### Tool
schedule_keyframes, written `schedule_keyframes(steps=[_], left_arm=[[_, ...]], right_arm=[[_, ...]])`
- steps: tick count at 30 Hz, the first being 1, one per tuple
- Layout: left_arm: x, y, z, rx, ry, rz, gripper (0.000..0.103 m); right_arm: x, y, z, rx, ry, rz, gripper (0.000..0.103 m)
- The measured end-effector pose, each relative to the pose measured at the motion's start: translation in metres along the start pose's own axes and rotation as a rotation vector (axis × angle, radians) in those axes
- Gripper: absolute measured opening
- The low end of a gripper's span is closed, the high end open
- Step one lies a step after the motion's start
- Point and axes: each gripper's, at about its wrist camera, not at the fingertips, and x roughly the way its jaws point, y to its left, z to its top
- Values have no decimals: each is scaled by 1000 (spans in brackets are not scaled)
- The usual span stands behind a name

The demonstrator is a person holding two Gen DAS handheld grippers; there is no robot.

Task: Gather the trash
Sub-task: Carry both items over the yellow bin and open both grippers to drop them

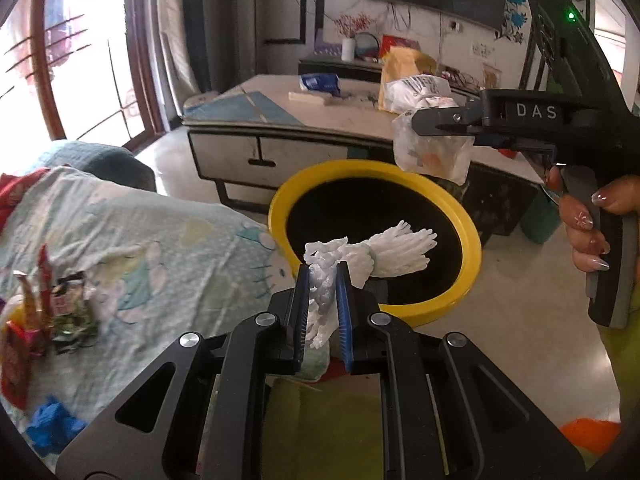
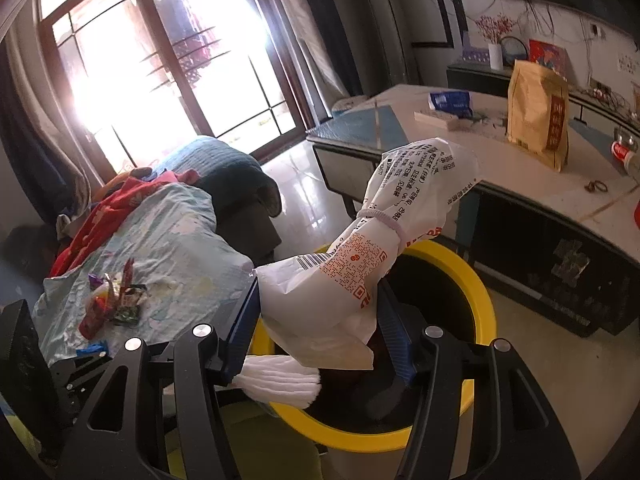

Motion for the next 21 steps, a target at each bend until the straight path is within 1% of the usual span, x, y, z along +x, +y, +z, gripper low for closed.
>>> schedule_keyframes(steps=[3, 7, 13, 15, 17, 18, 20, 21], left_arm=[[13, -3, 0, 1, 23, -29, 9], [28, -8, 0, 4, 46, -68, 10], [47, -16, 2, 23, 70, -112, 10], [50, -17, 4, 24, 69, -123, 11], [54, -17, 8, 20, 67, -138, 11], [56, -17, 11, 16, 66, -148, 15], [58, -19, 17, 13, 51, -158, 27], [58, -20, 20, 9, 41, -164, 42]], right_arm=[[12, -9, -2, 21, 32, 5, 55], [31, -21, -7, 69, 94, 36, 56], [52, -38, -11, 121, 150, 30, 61], [55, -43, -11, 135, 153, 32, 66], [54, -48, -12, 154, 145, 24, 69], [52, -52, -11, 169, 137, 21, 69], [47, -60, -9, 192, 115, 1, 71], [43, -64, -7, 206, 97, -14, 72]])
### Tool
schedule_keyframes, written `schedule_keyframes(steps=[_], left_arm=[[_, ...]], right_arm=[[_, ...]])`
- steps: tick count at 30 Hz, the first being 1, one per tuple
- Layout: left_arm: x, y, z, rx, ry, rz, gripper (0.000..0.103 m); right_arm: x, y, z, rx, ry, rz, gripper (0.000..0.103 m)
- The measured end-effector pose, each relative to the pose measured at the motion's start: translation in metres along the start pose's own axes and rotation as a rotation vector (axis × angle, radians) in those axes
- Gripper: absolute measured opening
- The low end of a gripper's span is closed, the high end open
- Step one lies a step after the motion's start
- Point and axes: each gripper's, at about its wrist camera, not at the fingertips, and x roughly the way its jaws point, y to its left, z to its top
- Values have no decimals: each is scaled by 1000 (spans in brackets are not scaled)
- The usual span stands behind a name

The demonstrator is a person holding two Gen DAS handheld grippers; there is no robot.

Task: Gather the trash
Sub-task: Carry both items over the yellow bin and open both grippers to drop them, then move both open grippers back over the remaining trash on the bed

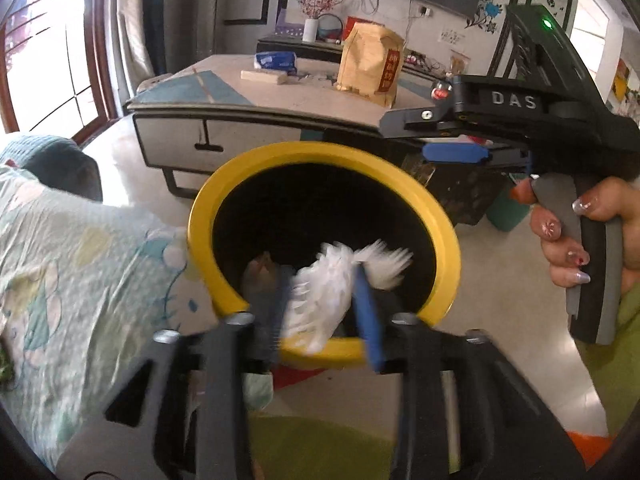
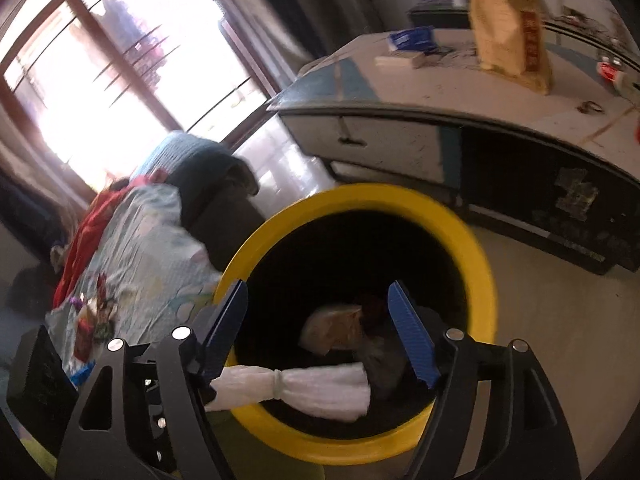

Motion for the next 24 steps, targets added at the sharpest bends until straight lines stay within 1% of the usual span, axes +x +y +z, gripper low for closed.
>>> schedule_keyframes(steps=[1, 2, 4, 5, 9, 11, 17, 24], left_arm=[[-1, -1, 2, -3, -9, -6, 55], [-4, -2, 4, -8, -22, -10, 60], [-11, 0, 7, -27, -44, -6, 89], [-17, 3, 8, -45, -55, 2, 92], [-44, 18, 11, -117, -108, 42, 92], [-57, 25, 10, -148, -138, 51, 92], [-98, 42, 3, -207, -210, 120, 92], [-142, 56, -14, -242, -274, 214, 92]], right_arm=[[-5, -3, 2, 14, -19, -4, 73], [-9, -6, 3, 23, -34, -6, 74], [-20, -12, 6, 54, -76, -25, 78], [-24, -14, 7, 66, -90, -30, 80], [-37, -16, 10, 106, -126, -69, 82], [-42, -12, 11, 114, -142, -70, 84], [-59, 24, 7, 24, -220, -113, 89], [-68, 65, -3, -51, -269, -83, 91]])
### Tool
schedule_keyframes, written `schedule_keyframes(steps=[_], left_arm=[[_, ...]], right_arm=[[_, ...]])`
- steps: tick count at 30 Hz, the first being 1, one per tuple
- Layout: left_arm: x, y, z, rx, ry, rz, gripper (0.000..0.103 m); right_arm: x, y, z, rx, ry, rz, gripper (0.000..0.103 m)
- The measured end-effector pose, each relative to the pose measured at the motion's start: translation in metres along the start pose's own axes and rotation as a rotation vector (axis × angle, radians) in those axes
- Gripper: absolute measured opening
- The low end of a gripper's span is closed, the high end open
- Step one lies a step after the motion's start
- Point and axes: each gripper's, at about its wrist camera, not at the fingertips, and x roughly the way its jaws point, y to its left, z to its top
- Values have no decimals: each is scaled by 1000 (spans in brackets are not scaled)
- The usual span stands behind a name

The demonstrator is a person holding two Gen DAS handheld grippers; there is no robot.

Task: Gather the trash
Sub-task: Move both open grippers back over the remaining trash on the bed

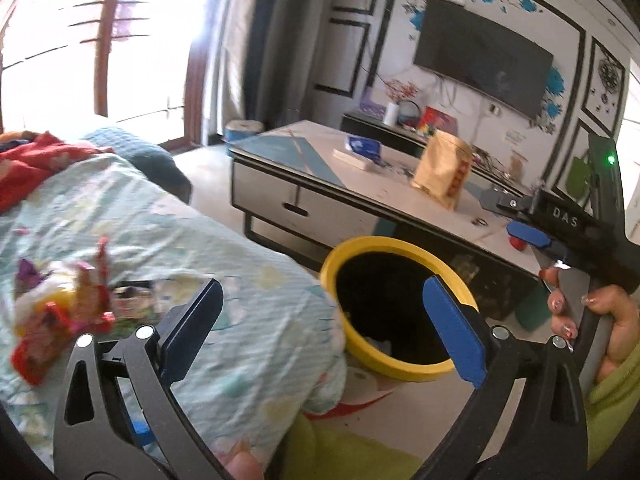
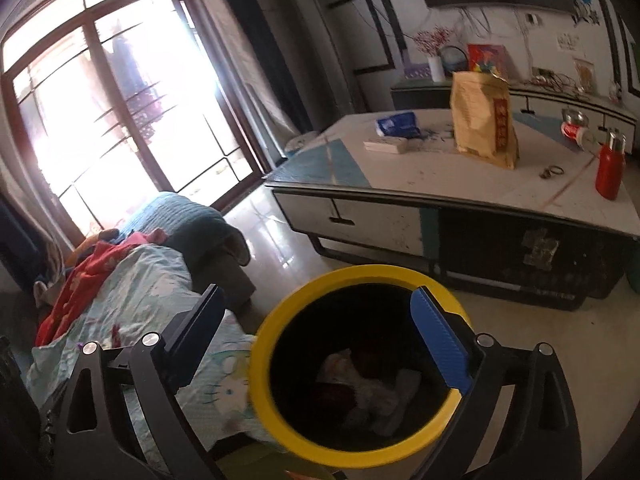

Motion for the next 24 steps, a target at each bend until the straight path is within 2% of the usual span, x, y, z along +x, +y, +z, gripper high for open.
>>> schedule_keyframes(steps=[9, 24], left_arm=[[-47, 37, -1, -78, -87, 88, 92], [-88, 89, -5, -194, -147, 184, 92]], right_arm=[[-8, 53, -15, -83, -11, 50, 93], [-22, 118, -44, -239, 8, 149, 94]])
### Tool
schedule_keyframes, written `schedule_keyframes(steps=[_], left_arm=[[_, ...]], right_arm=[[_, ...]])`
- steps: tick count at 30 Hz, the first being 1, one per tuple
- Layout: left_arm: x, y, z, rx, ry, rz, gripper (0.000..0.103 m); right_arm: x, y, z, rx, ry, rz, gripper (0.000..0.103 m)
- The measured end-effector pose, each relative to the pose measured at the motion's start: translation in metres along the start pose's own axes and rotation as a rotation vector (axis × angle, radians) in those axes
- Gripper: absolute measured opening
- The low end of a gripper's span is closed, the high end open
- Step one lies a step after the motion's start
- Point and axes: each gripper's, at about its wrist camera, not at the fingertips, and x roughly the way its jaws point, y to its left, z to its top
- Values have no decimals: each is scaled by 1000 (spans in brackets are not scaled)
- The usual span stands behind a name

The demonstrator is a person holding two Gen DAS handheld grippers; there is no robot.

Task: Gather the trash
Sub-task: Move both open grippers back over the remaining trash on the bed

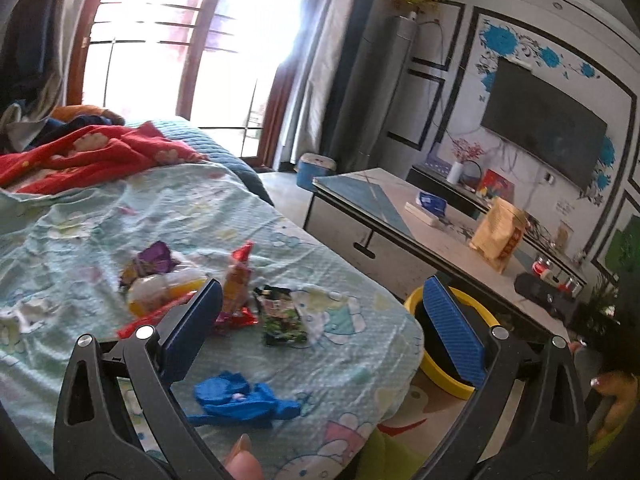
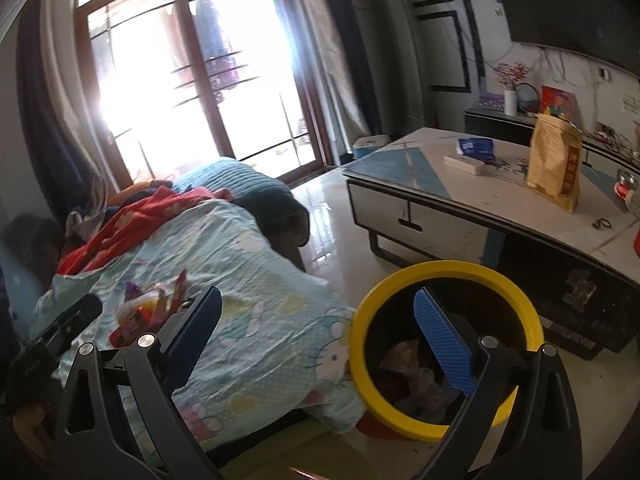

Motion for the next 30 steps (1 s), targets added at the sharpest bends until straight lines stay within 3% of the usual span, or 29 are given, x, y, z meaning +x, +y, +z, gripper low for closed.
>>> schedule_keyframes(steps=[16, 30], left_arm=[[-26, 68, 7, -98, -31, 138, 92], [-31, 119, 8, -205, -35, 211, 92]], right_arm=[[8, 85, -25, -186, 77, 166, 94], [24, 154, -47, -310, 163, 267, 94]])
